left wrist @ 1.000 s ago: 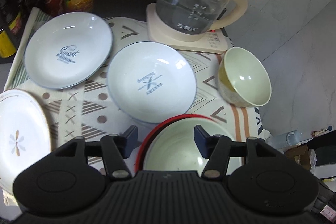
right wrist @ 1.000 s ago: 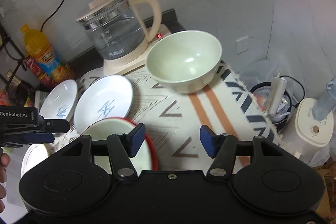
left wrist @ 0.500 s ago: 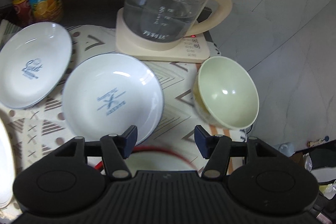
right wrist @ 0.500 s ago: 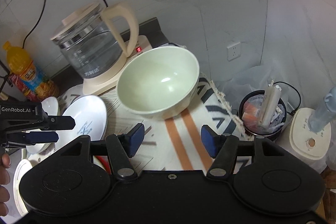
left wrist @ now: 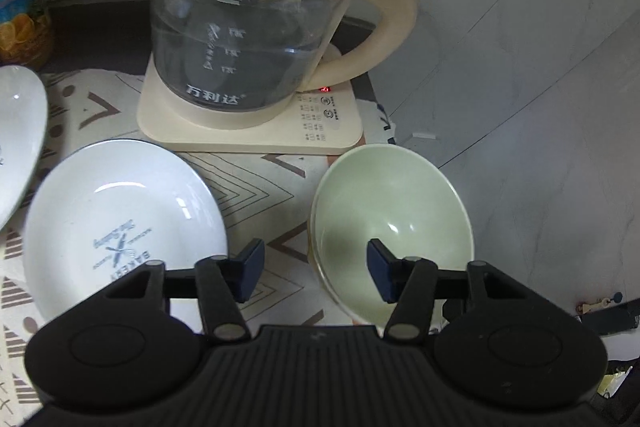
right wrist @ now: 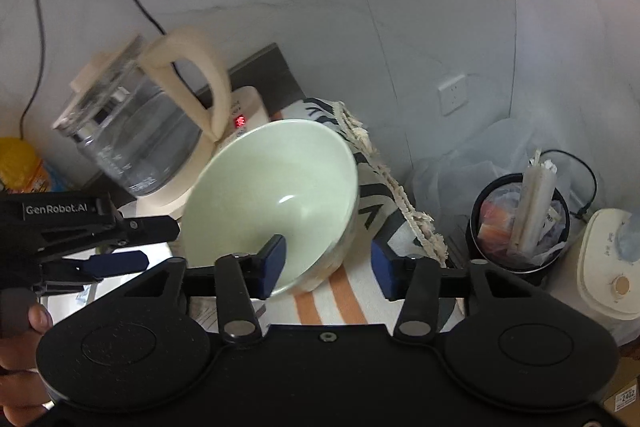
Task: Organize plates and bowls
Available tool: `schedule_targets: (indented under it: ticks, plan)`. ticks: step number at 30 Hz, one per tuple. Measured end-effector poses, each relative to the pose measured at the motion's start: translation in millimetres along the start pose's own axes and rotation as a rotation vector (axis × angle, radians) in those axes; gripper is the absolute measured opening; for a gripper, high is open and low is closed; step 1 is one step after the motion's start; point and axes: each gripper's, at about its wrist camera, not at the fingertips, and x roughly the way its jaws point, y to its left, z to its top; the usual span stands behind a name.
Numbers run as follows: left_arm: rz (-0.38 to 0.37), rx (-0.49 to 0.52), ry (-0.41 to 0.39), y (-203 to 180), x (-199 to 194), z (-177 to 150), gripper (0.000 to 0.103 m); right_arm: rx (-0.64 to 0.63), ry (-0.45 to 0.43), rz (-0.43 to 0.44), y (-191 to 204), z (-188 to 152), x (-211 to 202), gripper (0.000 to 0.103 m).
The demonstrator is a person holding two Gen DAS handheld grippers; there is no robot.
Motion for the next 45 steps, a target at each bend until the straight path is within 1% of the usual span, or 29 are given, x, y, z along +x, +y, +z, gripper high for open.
schedule_targets:
  ticks: [3,5,6,7,9,11,12,15,17,19,20,23,30,41,45]
  plan:
    - [-0.002,-0.002,0.004,-3.4,11.7,4.0,0.05,0.026,0.023,0.011,-4.5,1.3,10.0,0.038]
    - [0.006,0.003,0.013,-5.2,17.9,6.1,0.044,0.03,0.032,0.019,-4.2,3.0,14.7,0.036]
    - [0.009,0.0,0.017,-4.8,20.3,7.0,0.043,0.026,0.034,0.022,-3.7,3.1,17.3,0.032]
    - [0.012,-0.004,0.02,-4.5,22.7,7.5,0.039,0.023,0.035,0.024,-3.2,3.2,19.7,0.026]
    - [0.034,-0.013,0.028,-4.2,27.2,8.0,0.034,0.023,0.037,0.012,-2.9,4.2,23.7,0.025]
    - [0.079,-0.009,0.027,-5.6,30.2,7.6,0.029,0.03,0.047,0.004,-1.8,4.8,27.2,0.025]
    - [0.082,-0.005,0.026,-6.2,32.5,7.5,0.028,0.028,0.052,0.0,-1.3,5.0,29.0,0.025]
    - [0.065,-0.015,0.053,-5.2,41.0,5.2,0.019,0.014,0.069,-0.017,0.0,4.0,35.8,0.025]
    - [0.053,-0.004,0.066,-6.5,44.9,2.4,0.009,0.001,0.061,-0.021,1.9,4.1,36.6,0.024]
    - [0.08,0.054,0.059,-11.2,45.9,-1.6,0.008,0.0,0.051,-0.013,2.7,4.9,33.5,0.023]
    - [0.088,0.066,0.057,-11.5,44.8,-2.6,0.008,0.005,0.042,-0.01,3.3,4.8,30.9,0.023]
    - [0.075,0.033,0.064,-6.0,38.3,-2.5,0.008,0.0,0.014,-0.012,8.0,3.8,20.9,0.023]
    - [0.05,0.041,0.025,-5.0,11.7,-1.3,0.008,0.018,-0.026,-0.009,18.3,1.6,-0.1,0.023]
    - [0.015,0.059,0.009,11.5,-33.5,-12.6,0.008,0.03,-0.068,-0.016,40.5,-19.8,-37.3,0.023]
    - [-0.008,0.038,0.022,22.4,-48.2,-19.0,0.008,0.04,-0.084,-0.01,49.0,-28.7,-51.8,0.023]
